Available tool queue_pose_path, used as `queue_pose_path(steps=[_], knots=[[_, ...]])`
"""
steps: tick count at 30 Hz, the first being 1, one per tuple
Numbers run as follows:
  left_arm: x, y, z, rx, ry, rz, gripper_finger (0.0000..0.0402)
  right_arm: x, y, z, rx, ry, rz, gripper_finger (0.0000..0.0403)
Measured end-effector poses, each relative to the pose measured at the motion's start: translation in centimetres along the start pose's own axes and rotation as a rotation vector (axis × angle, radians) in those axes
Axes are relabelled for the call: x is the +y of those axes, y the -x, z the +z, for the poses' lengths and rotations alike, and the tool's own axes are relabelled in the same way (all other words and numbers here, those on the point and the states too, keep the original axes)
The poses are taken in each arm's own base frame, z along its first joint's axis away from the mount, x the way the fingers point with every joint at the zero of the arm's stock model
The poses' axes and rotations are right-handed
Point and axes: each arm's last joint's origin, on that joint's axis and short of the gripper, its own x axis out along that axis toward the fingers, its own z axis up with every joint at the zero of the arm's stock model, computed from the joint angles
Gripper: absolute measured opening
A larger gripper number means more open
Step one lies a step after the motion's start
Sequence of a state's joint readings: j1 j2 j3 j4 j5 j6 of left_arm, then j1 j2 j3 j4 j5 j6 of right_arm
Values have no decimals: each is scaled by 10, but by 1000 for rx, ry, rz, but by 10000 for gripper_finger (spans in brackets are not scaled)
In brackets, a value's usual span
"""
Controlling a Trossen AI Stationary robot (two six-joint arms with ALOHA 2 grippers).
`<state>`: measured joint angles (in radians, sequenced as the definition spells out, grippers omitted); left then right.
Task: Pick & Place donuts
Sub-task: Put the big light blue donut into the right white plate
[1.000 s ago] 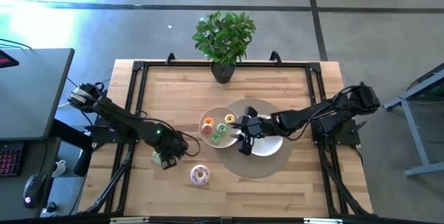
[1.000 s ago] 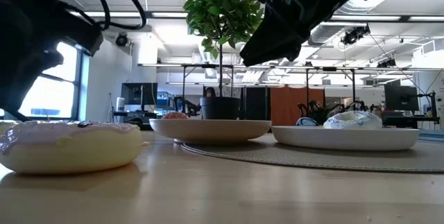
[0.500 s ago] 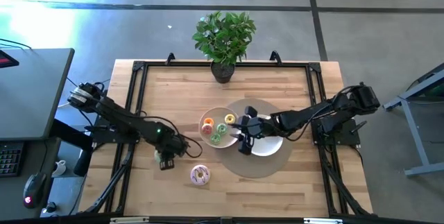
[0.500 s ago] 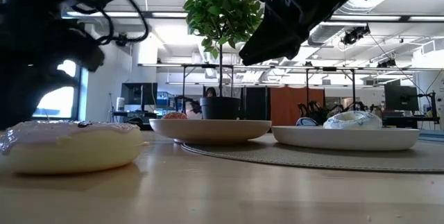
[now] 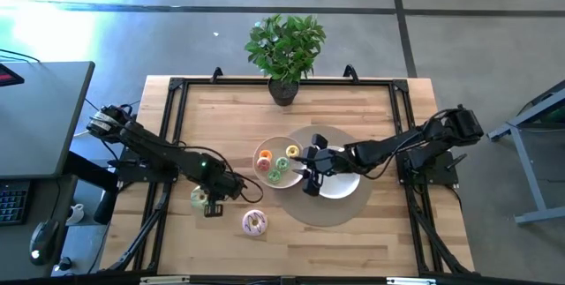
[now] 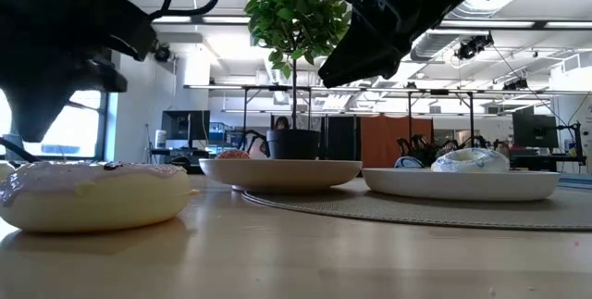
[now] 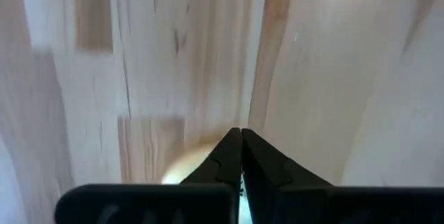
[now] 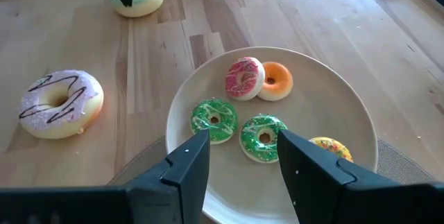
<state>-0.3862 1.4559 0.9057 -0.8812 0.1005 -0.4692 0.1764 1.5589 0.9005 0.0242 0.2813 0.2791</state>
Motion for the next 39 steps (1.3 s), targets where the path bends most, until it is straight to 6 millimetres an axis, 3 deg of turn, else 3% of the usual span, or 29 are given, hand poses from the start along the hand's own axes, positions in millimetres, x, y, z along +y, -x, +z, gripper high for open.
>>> queue_pose_path(steps=[9,14,18,23,26,29,33,39], knots=[[5,8,-24,257,67,100,100,0,0,0,0,0,0,165],[12,-12,-40,292,48,170,166,0,0,0,2,1,2,165],[16,-26,-42,256,32,146,187,0,0,0,3,1,3,165],[14,-30,-39,211,-85,112,156,0,0,0,3,1,2,165],[12,-30,-36,191,-156,64,96,0,0,0,2,24,-2,165],[8,-24,-30,160,-168,65,22,1,0,0,-2,155,-6,165],[3,-6,-12,66,-165,76,25,6,2,2,-36,440,13,165],[3,37,30,-149,-199,23,6,21,6,9,-168,801,102,157]])
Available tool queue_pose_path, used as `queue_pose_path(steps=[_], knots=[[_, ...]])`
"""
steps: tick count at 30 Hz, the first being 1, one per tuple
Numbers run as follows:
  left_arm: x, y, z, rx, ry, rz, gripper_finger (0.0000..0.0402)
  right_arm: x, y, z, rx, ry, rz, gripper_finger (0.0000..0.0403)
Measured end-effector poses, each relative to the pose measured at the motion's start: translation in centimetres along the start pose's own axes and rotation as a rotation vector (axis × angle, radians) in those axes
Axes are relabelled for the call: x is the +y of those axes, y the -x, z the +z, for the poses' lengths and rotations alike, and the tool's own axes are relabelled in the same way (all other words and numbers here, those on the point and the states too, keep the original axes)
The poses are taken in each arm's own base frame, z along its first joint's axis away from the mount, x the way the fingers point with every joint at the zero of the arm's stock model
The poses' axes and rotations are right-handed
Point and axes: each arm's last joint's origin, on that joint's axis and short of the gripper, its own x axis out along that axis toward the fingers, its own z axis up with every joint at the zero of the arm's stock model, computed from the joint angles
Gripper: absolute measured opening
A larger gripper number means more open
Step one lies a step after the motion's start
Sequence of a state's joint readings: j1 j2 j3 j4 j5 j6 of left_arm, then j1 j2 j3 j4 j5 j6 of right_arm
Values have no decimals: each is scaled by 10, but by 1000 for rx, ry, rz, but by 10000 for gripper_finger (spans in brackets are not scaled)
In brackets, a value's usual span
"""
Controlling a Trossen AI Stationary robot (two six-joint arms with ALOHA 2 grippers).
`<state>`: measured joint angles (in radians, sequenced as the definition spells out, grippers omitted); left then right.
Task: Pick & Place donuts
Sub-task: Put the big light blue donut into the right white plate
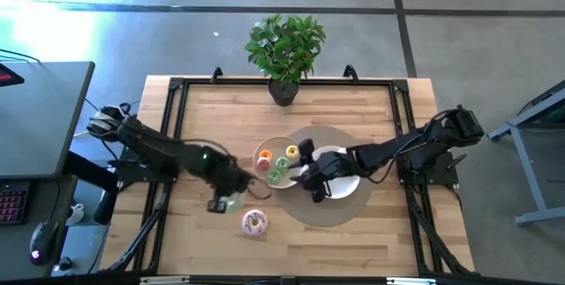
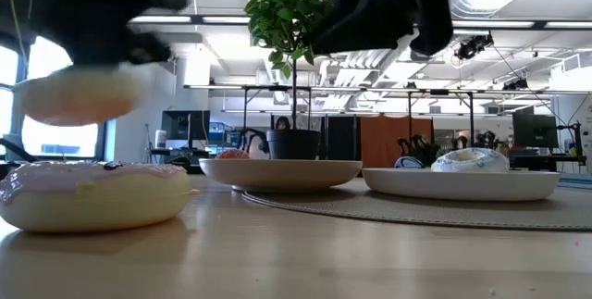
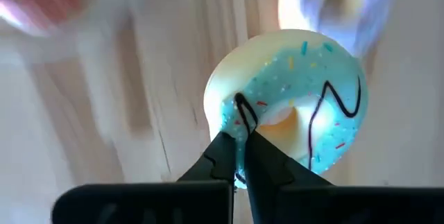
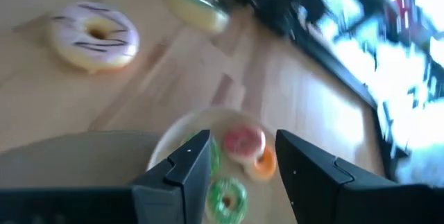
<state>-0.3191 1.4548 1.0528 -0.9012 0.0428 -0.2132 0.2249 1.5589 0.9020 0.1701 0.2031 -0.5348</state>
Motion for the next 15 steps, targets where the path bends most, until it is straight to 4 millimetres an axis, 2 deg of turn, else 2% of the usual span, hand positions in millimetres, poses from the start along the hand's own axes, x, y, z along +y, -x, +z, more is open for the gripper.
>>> queue_pose_path(steps=[4,7,11,15], knots=[[18,22,31,-204,103,-30,14,9,2,7,-61,198,58,142],[33,31,43,-289,162,-146,17,16,4,10,-66,314,62,130],[52,28,47,-276,187,-287,18,19,5,13,-52,359,17,119],[66,15,54,-265,220,-331,18,15,4,12,-54,295,10,120]])
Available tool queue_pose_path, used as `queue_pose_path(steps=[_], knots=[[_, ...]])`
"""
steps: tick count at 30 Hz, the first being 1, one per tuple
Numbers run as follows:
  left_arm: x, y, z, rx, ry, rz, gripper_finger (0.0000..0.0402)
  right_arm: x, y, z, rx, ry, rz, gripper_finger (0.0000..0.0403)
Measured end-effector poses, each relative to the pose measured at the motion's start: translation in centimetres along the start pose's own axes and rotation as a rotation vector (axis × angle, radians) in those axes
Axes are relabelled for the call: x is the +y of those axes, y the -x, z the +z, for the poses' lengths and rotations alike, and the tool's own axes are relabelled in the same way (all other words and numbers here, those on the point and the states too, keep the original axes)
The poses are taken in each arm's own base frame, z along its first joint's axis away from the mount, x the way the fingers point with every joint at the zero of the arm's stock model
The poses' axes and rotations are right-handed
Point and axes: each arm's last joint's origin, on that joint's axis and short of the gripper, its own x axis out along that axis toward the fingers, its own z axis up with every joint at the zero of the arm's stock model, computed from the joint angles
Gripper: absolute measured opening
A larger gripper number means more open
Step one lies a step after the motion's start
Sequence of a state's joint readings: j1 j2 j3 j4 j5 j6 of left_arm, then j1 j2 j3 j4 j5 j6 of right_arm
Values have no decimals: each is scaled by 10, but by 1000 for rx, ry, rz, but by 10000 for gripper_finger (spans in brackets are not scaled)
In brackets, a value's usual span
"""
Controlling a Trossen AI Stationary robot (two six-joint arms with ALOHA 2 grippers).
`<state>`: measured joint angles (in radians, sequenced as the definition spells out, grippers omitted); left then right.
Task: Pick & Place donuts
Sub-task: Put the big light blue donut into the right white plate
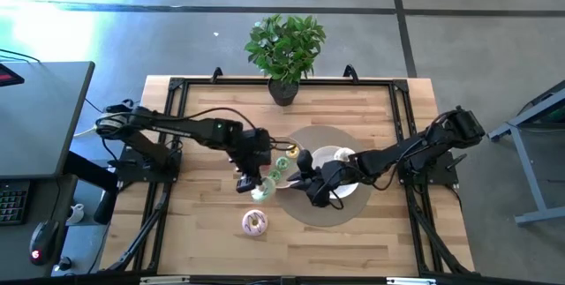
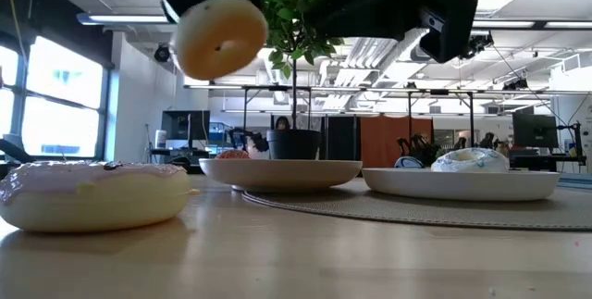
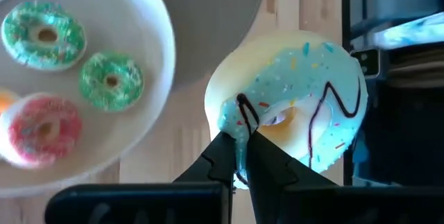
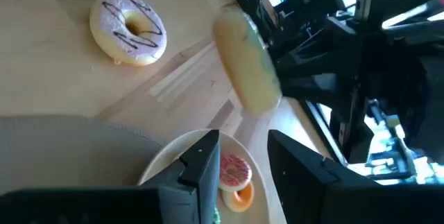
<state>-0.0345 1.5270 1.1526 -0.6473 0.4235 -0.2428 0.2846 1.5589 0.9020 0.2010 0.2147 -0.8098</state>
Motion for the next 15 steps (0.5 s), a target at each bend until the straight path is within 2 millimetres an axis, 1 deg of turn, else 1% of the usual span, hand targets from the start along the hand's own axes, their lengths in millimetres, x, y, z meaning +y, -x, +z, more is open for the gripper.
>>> queue_pose_path(steps=[4,6,11,15], knots=[[9,-12,10,-24,-6,-116,19,-4,-1,-5,-7,-81,11,130],[12,-16,14,-33,-9,-165,19,-6,-2,-7,6,-109,-2,137],[12,-13,21,-57,-25,-191,19,-10,-3,-11,1,-183,5,165],[9,-10,25,-71,-35,-196,19,-13,-3,-10,-42,-179,1,189]])
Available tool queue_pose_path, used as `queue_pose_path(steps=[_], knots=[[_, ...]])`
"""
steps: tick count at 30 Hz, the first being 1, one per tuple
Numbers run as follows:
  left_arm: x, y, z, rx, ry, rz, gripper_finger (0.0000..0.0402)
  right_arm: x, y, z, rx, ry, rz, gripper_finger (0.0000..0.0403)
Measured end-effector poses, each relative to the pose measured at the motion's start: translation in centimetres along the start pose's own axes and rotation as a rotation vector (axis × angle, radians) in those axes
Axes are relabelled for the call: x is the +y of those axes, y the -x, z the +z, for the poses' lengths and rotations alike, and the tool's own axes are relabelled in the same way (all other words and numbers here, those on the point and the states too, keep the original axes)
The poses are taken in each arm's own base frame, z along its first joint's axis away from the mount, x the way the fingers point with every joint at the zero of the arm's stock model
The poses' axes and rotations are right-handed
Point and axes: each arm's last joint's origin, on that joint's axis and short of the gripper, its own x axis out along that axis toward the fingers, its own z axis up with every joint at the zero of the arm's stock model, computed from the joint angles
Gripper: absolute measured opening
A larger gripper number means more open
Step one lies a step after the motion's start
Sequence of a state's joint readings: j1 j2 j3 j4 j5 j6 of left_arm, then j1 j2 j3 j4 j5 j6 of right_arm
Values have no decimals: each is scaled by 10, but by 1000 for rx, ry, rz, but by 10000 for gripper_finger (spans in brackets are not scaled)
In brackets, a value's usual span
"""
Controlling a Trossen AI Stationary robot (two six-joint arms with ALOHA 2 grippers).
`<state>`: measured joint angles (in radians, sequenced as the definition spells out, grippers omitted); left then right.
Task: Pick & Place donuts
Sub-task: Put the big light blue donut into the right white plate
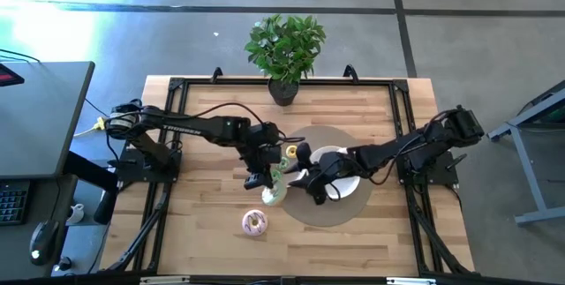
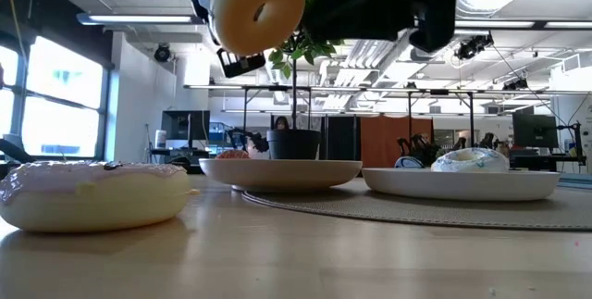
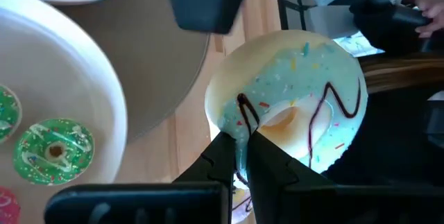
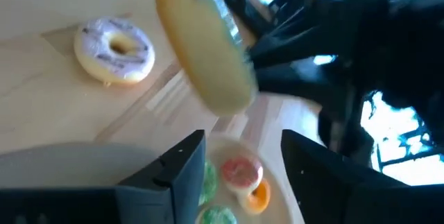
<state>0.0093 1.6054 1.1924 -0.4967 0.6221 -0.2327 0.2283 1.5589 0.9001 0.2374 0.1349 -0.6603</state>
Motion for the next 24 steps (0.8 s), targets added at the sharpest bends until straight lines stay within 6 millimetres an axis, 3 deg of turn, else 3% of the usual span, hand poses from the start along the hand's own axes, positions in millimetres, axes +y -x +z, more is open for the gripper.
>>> queue_pose_path(steps=[7,24], knots=[[-2,0,2,-11,-2,-3,19,-3,1,11,-170,53,43,204],[-5,1,15,-133,0,-28,19,0,1,10,-202,78,110,204]])
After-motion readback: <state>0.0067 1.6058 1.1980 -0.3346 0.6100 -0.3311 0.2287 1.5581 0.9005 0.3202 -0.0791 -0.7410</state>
